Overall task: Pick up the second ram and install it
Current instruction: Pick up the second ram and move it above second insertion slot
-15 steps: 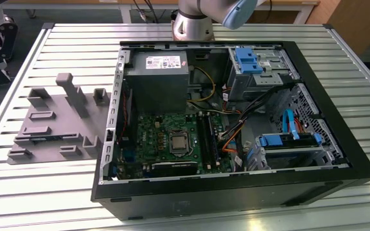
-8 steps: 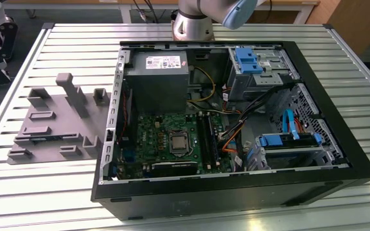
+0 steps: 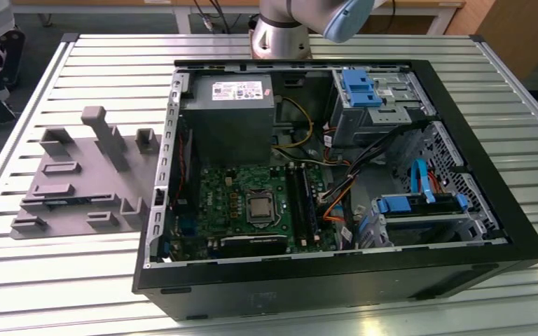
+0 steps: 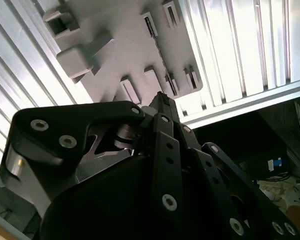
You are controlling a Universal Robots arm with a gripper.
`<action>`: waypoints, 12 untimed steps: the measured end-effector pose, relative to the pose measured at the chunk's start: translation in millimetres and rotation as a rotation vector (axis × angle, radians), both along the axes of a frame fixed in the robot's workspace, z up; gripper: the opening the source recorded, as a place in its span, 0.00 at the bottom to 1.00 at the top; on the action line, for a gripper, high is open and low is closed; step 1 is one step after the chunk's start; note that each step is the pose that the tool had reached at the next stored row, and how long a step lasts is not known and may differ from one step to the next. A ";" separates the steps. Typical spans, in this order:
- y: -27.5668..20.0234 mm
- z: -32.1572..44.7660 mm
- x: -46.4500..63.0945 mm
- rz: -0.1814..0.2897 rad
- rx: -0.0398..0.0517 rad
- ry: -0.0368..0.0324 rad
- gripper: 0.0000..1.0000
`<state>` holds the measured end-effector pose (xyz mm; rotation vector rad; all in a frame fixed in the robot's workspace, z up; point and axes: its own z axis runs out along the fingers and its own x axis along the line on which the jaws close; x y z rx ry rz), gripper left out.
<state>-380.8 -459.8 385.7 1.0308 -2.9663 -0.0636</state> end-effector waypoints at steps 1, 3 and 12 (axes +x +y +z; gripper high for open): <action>0.0 0.0 0.0 0.013 0.0000 -0.0001 0.11; 0.0 0.0 0.0 0.037 -0.0001 0.0000 0.11; 0.0 0.0 -0.1 0.148 -0.0002 0.0000 0.11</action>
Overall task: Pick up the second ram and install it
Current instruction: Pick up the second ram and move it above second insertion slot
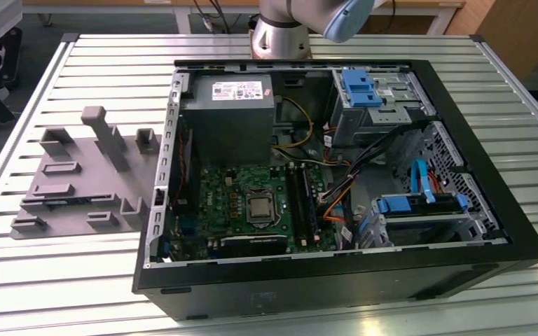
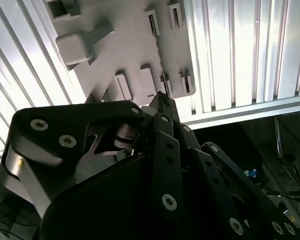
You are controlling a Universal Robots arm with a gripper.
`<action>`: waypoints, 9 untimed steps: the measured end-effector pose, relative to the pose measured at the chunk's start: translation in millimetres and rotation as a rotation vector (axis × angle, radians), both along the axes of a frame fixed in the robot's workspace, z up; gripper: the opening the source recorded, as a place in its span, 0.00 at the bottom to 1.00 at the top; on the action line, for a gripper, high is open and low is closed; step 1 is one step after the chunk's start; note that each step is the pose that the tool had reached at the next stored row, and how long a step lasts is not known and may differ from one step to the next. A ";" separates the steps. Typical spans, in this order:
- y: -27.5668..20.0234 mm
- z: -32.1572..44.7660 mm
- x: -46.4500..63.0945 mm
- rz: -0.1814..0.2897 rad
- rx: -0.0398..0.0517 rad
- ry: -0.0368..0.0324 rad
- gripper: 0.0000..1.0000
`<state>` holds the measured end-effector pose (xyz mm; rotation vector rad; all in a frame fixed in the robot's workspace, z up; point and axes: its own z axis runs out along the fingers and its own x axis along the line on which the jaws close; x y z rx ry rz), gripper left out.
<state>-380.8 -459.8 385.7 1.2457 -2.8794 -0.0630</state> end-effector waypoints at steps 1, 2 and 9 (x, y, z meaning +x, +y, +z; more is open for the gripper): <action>0.0 0.0 0.0 0.011 0.0001 0.0000 0.11; 0.0 0.0 0.0 0.022 0.0001 0.0000 0.11; 0.0 0.0 0.0 0.106 0.0000 0.0000 0.11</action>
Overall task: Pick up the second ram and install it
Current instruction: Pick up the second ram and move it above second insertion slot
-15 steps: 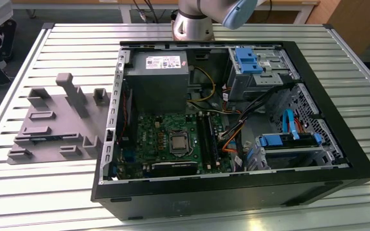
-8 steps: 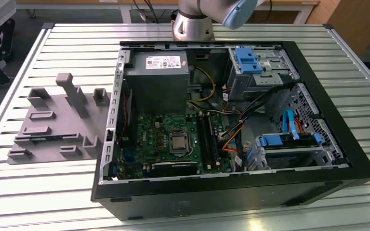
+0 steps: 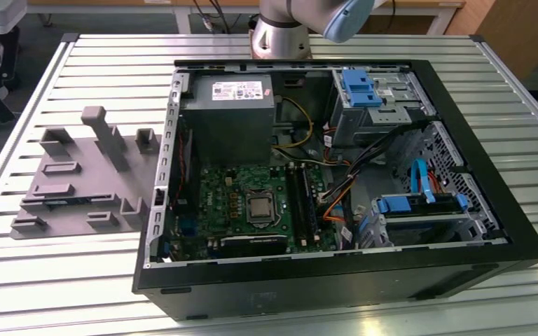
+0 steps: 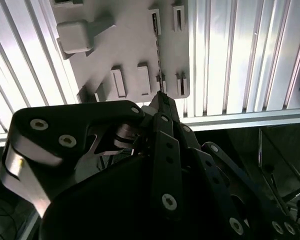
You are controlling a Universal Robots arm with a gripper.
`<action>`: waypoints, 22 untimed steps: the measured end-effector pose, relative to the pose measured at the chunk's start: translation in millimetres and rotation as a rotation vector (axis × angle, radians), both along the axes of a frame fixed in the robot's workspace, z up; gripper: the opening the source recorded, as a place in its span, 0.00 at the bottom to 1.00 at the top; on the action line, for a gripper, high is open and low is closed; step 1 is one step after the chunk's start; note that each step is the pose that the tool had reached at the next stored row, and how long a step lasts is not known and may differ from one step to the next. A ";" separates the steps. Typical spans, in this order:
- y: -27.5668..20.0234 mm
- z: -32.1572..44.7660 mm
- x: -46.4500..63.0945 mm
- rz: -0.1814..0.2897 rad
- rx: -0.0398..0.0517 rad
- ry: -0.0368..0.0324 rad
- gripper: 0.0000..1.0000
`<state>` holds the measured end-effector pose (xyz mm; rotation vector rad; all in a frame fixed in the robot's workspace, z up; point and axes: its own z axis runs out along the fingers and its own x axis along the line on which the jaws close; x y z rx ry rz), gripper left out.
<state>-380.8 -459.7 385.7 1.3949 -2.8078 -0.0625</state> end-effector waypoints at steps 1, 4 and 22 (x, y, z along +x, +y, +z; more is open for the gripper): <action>0.0 0.0 0.0 0.012 0.0000 0.0000 0.11; 0.0 0.0 0.0 0.046 0.0000 0.0000 0.11; 0.1 0.0 -0.1 0.264 0.0001 0.0000 0.11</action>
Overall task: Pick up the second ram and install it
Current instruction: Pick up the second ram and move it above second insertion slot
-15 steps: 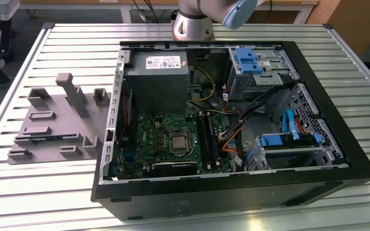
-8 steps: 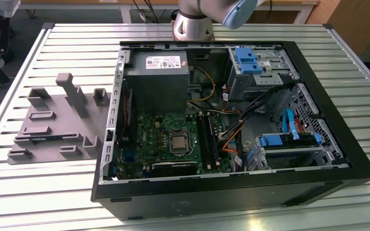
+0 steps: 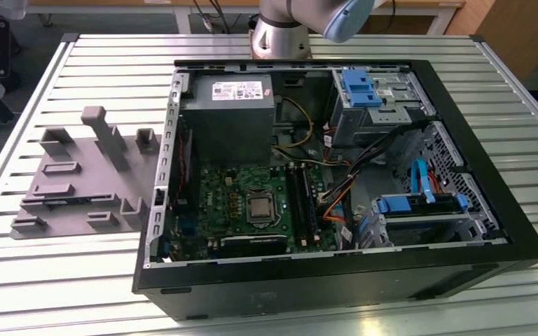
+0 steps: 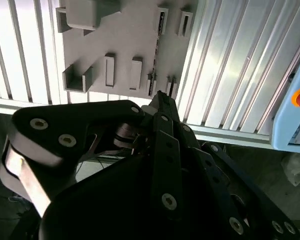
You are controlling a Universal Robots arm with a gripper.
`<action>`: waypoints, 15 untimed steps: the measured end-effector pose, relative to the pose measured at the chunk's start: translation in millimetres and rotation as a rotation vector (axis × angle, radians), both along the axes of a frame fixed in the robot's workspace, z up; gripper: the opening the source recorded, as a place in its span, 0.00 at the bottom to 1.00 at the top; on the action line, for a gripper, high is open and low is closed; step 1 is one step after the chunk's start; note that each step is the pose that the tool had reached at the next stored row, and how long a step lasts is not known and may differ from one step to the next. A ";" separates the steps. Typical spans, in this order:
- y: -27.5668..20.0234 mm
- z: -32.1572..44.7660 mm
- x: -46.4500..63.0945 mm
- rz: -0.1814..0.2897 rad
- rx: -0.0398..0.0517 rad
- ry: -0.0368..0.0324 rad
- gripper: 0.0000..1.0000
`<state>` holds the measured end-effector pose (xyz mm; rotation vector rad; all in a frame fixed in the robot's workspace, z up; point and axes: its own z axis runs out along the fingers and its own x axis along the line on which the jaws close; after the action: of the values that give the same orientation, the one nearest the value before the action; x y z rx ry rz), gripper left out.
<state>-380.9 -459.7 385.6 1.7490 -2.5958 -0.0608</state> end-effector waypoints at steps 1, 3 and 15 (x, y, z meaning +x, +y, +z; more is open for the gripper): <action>0.0 0.0 0.0 0.013 -0.0001 0.0000 0.11; 0.0 0.0 0.0 0.044 -0.0001 0.0000 0.11; 0.0 -0.1 0.0 0.246 -0.0001 -0.0001 0.11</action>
<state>-380.9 -459.7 385.5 2.0514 -2.3580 -0.0580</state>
